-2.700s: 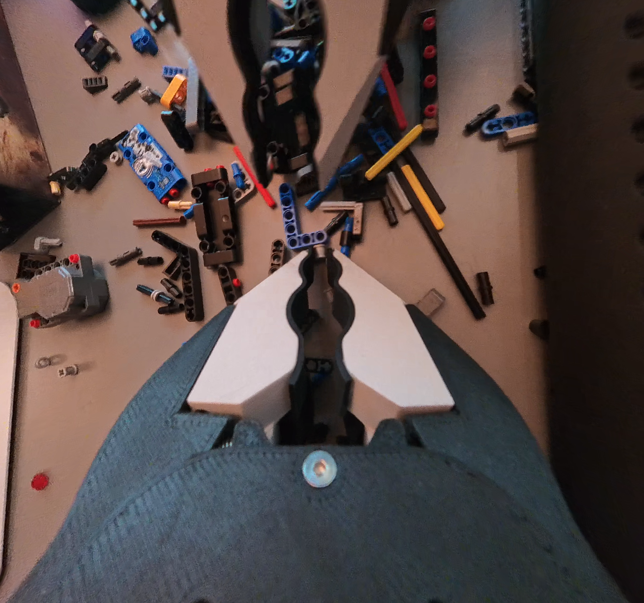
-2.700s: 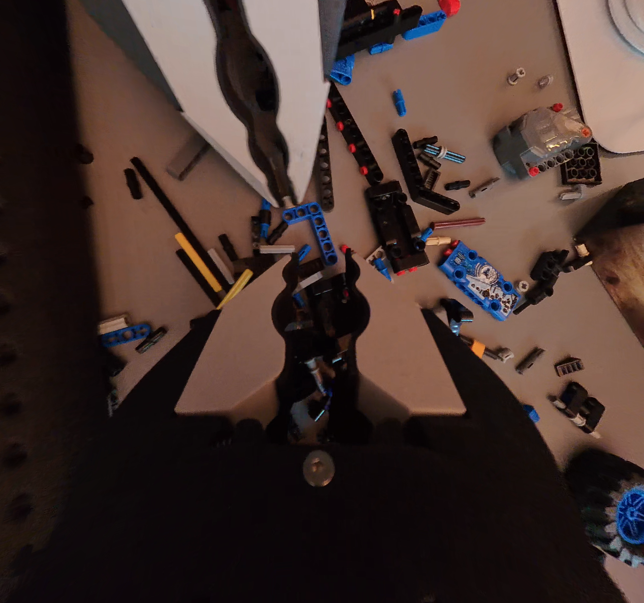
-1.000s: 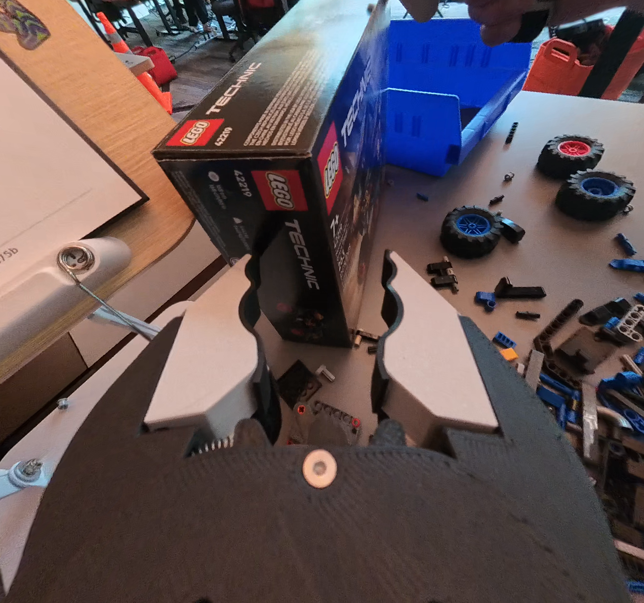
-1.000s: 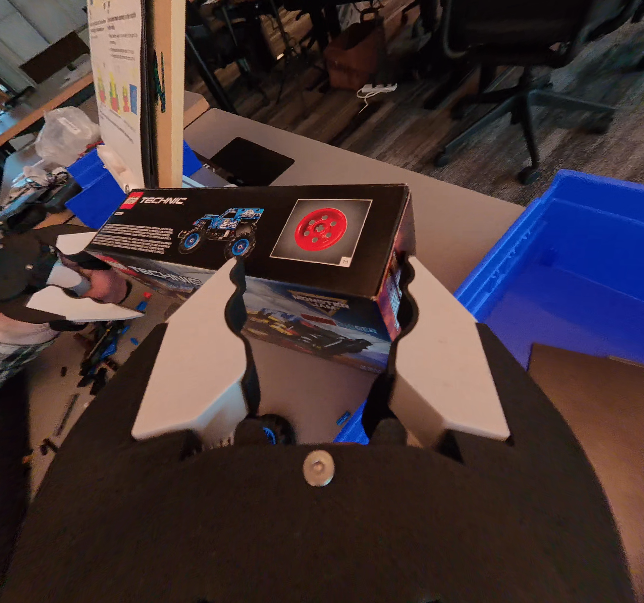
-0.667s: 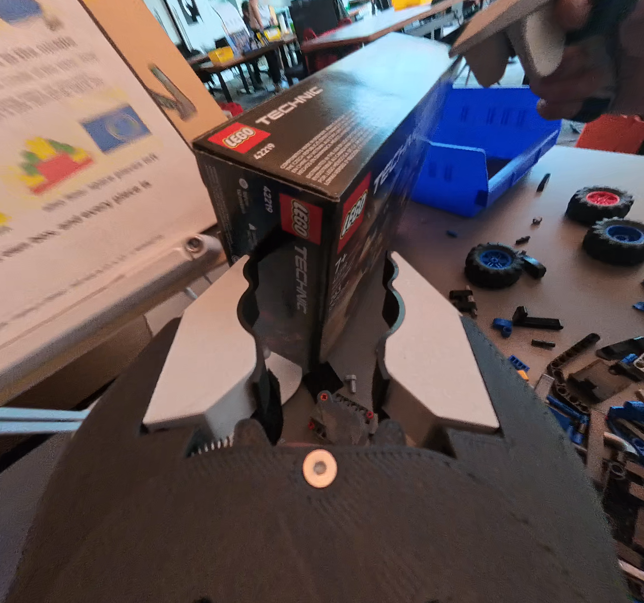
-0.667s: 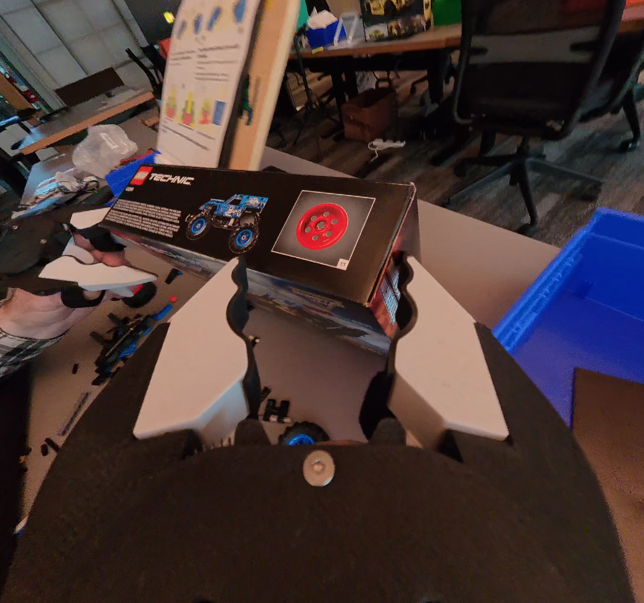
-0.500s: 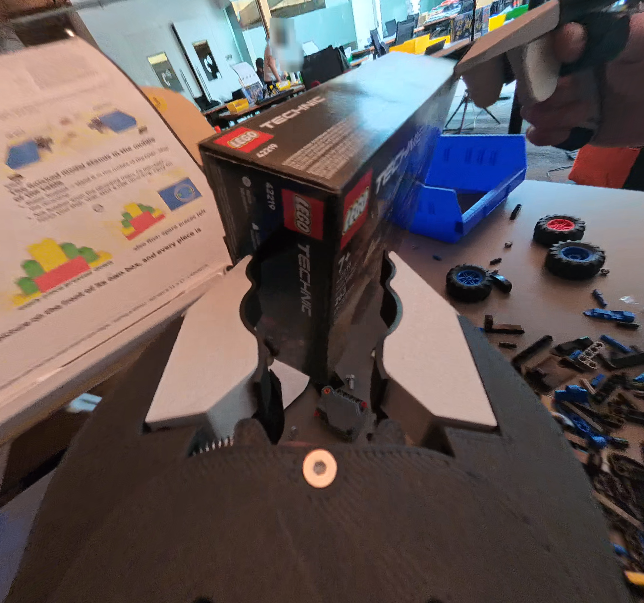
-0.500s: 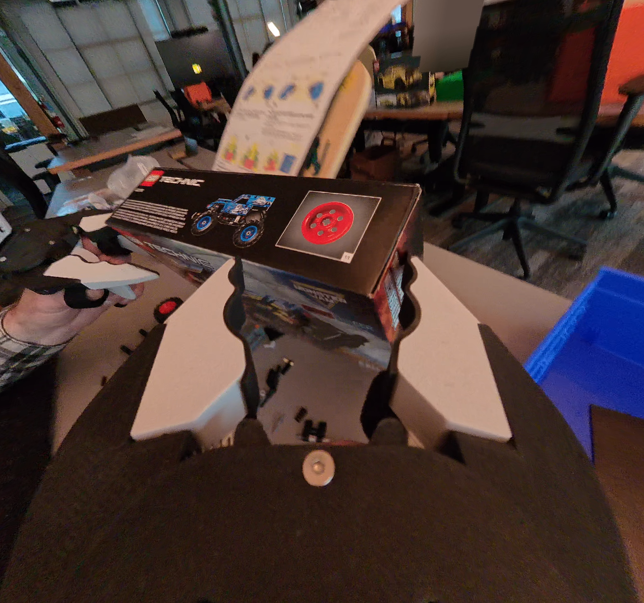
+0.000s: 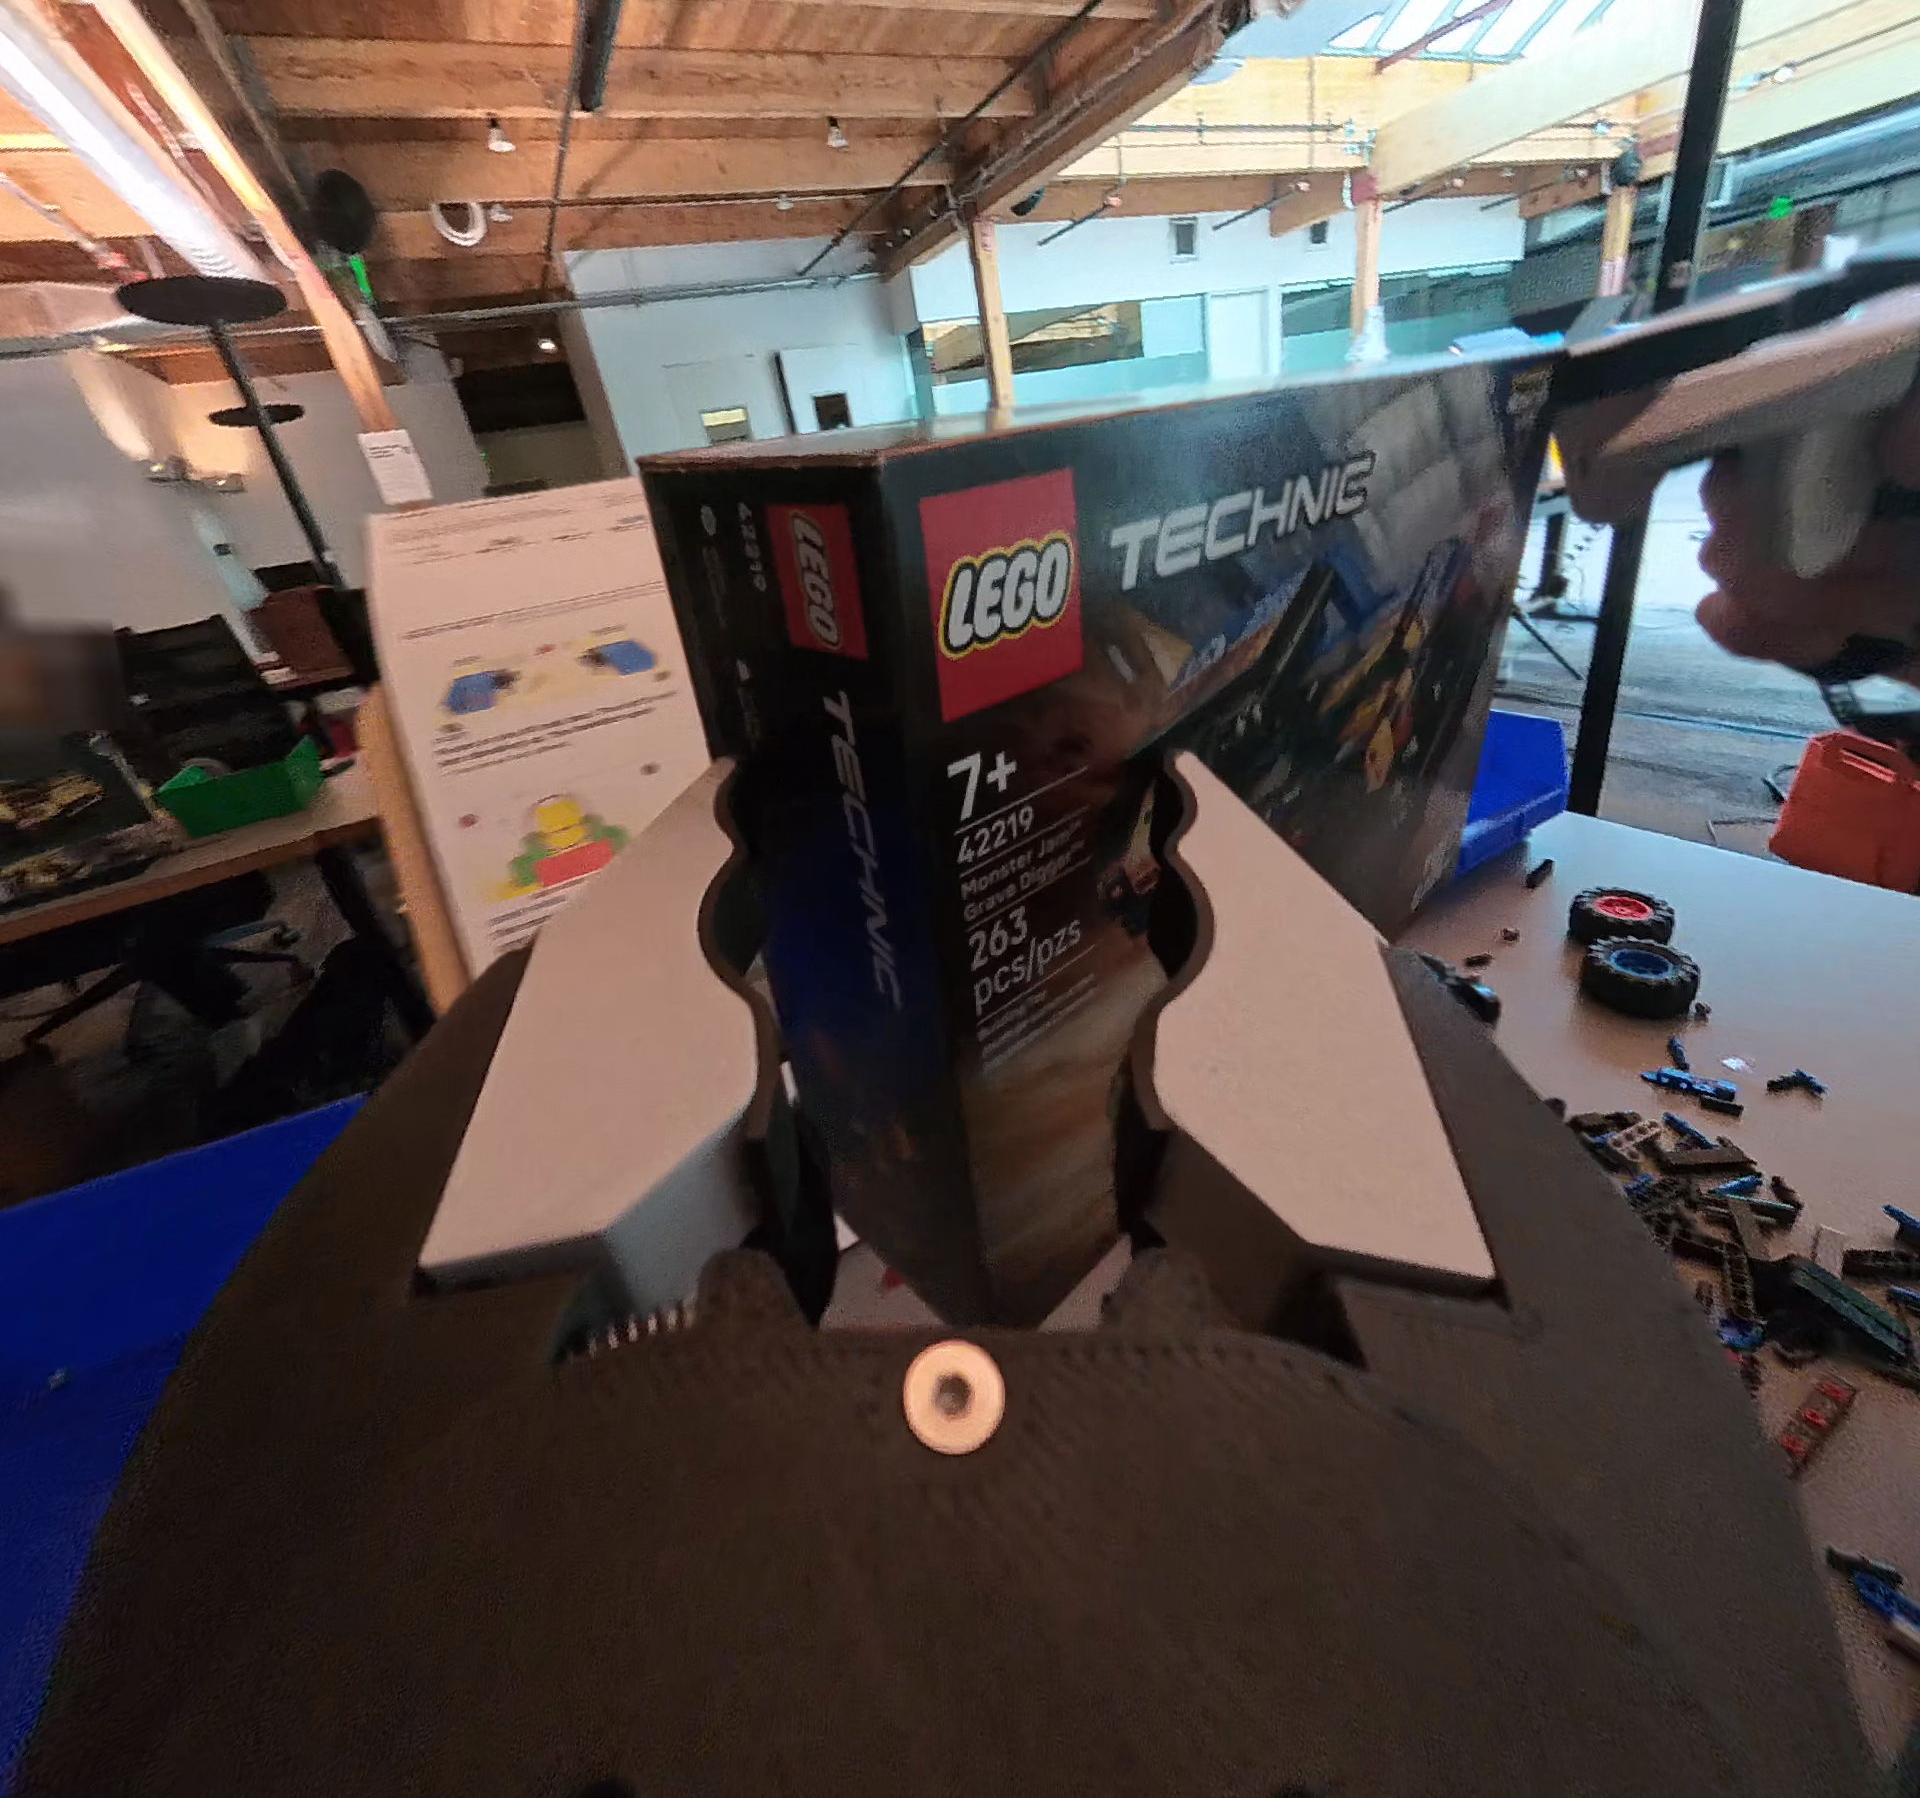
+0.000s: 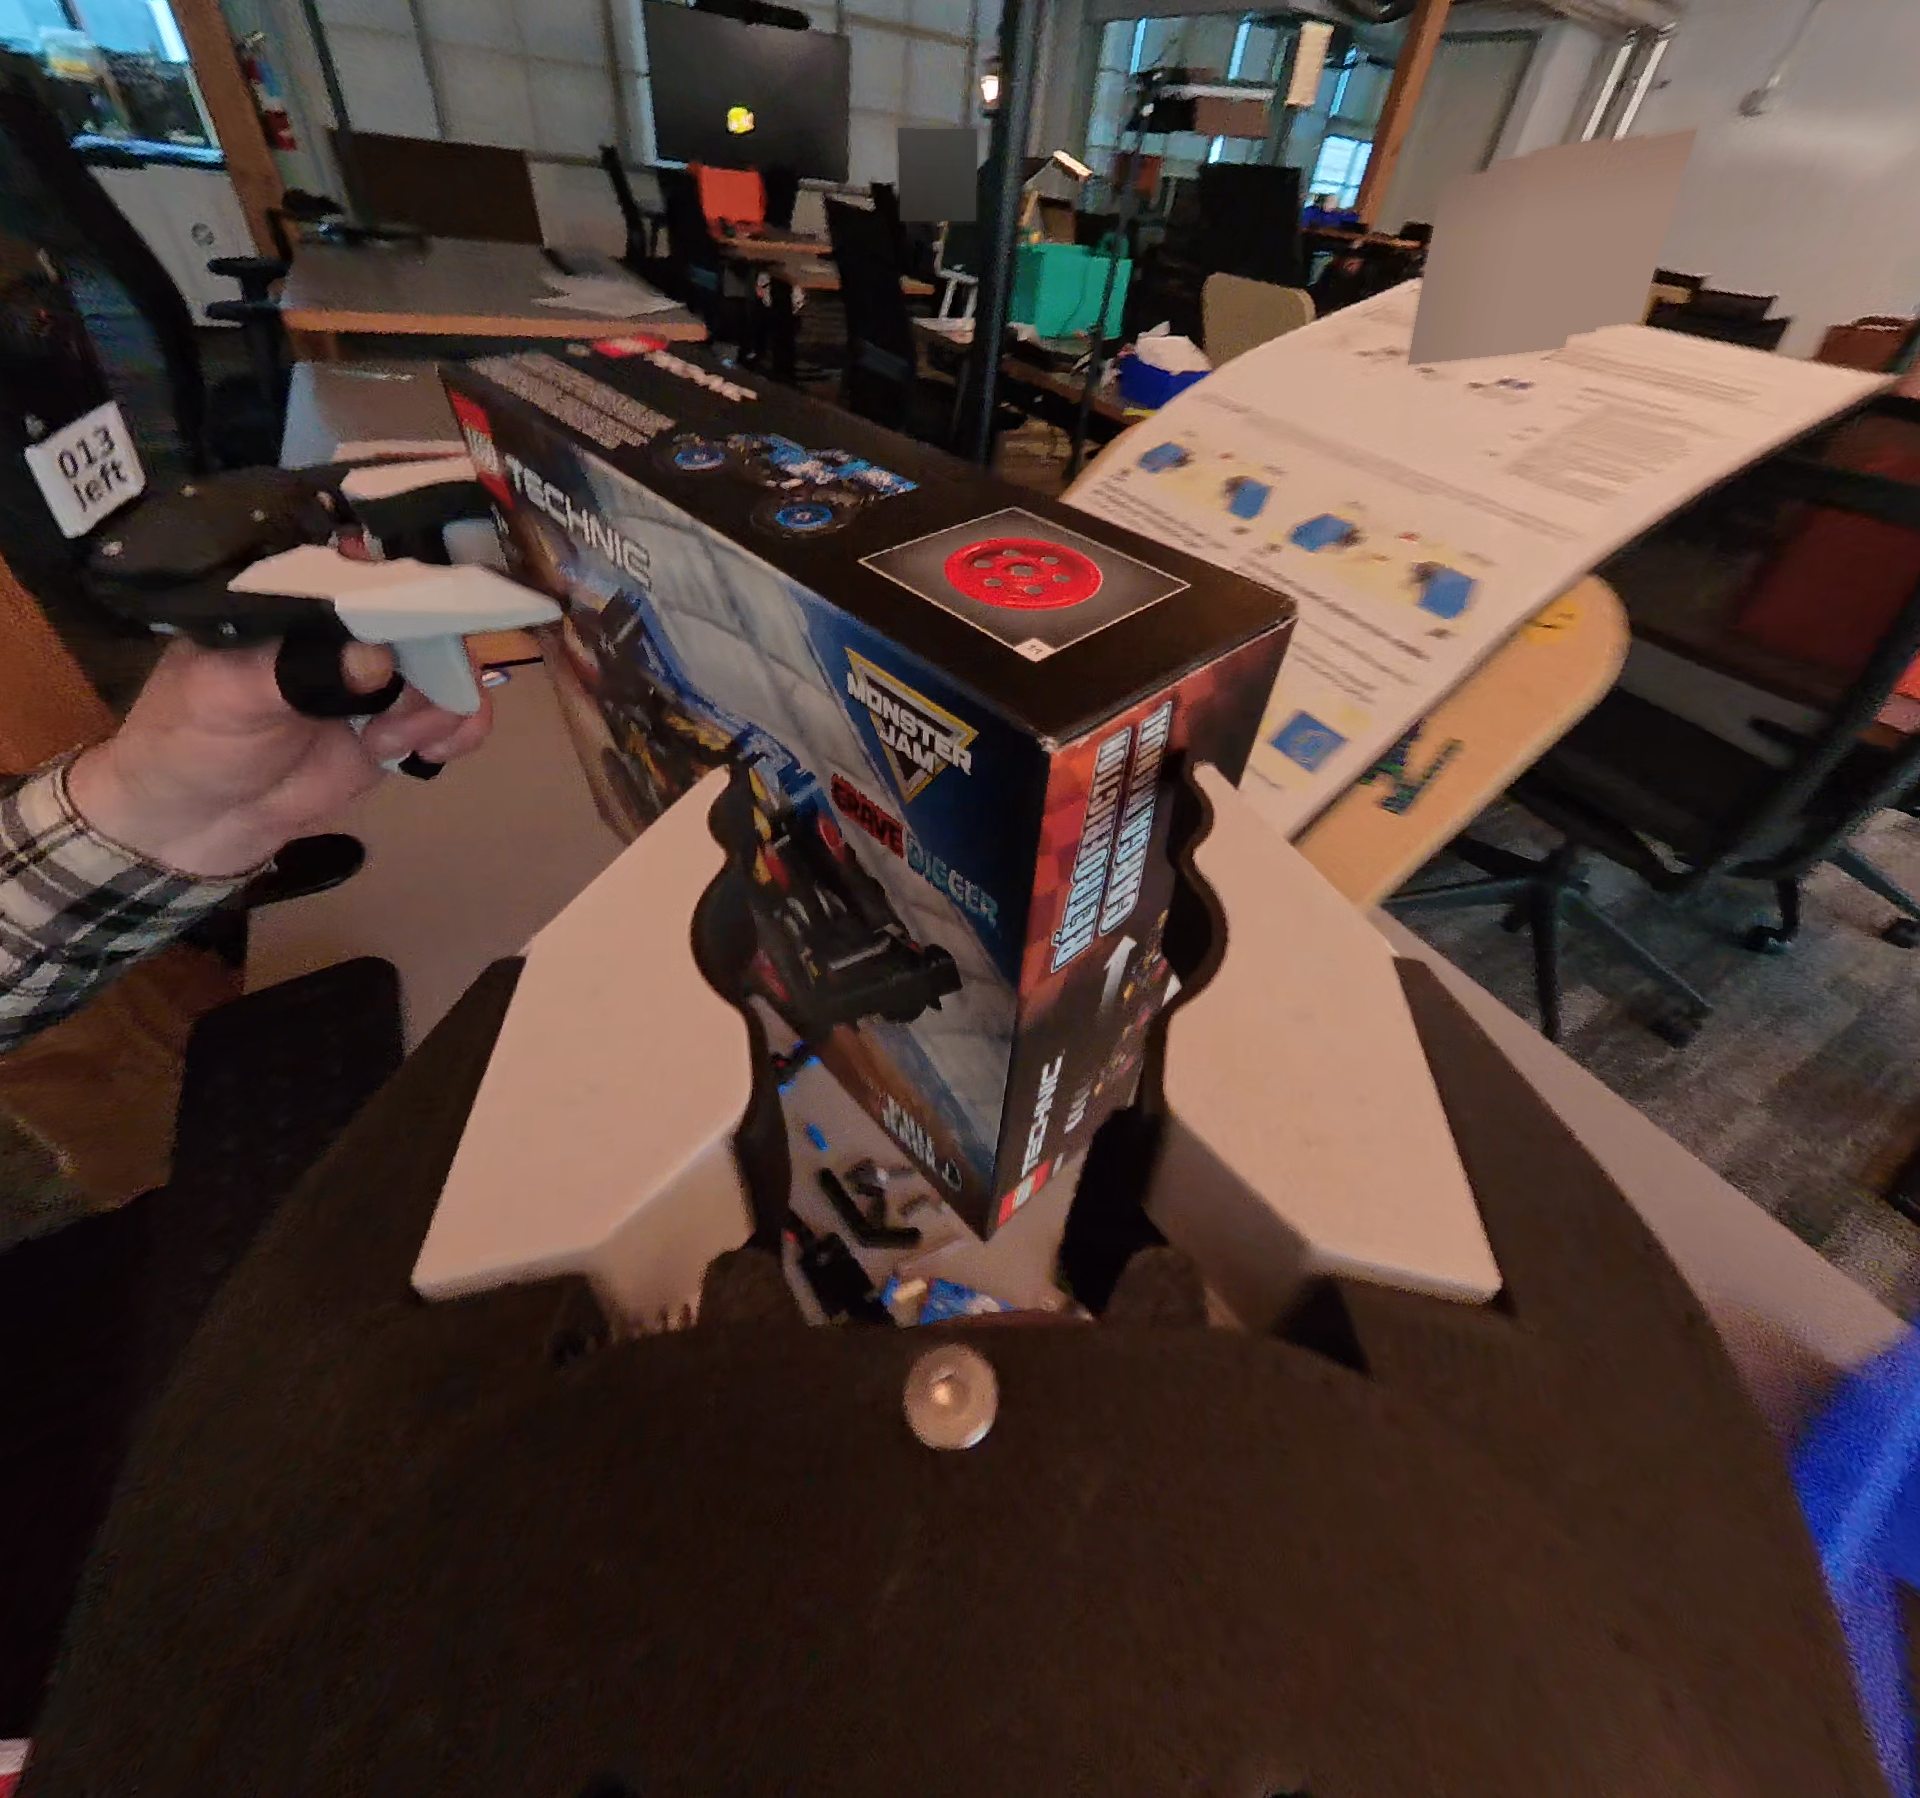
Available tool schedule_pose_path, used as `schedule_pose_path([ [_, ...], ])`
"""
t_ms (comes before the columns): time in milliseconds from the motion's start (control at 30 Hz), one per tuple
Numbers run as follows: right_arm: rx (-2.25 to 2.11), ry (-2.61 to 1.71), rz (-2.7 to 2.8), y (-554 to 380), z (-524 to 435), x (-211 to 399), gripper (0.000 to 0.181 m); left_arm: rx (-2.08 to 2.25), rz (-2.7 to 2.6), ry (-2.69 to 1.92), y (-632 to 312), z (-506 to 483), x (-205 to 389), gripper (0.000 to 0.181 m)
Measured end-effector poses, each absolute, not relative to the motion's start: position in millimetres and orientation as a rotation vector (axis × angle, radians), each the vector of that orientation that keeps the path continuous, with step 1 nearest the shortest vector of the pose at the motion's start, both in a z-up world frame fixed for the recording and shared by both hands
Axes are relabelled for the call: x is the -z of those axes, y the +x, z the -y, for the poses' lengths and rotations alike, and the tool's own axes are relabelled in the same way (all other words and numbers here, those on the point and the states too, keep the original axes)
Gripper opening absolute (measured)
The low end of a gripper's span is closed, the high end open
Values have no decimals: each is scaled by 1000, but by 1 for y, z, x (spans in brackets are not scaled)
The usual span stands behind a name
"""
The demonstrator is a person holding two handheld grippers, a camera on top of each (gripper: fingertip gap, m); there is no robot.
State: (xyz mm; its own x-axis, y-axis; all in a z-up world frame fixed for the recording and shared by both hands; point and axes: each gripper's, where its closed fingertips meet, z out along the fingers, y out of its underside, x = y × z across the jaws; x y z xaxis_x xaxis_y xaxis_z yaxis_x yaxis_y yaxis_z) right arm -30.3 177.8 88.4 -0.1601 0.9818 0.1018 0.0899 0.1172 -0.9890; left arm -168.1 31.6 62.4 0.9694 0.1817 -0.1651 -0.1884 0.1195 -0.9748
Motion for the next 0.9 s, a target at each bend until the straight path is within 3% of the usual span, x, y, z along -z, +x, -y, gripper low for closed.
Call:
schedule_pose_path([
  [233,-1277,-1035,1522,-98,-79,-58,78,-261,103,-1397,-235,69,-60,78],
  [467,-1363,-941,1556,-126,25,-20,72,25,187,-1439,-292,148,13,81],
  [667,-1397,-888,1625,-116,98,25,53,338,293,-1426,-318,169,70,87],
  [800,-1360,-912,1685,-111,118,55,49,426,286,-1443,-322,172,95,88],
  [900,-1360,-938,1654,-106,116,61,60,401,242,-1466,-315,176,97,85],
])
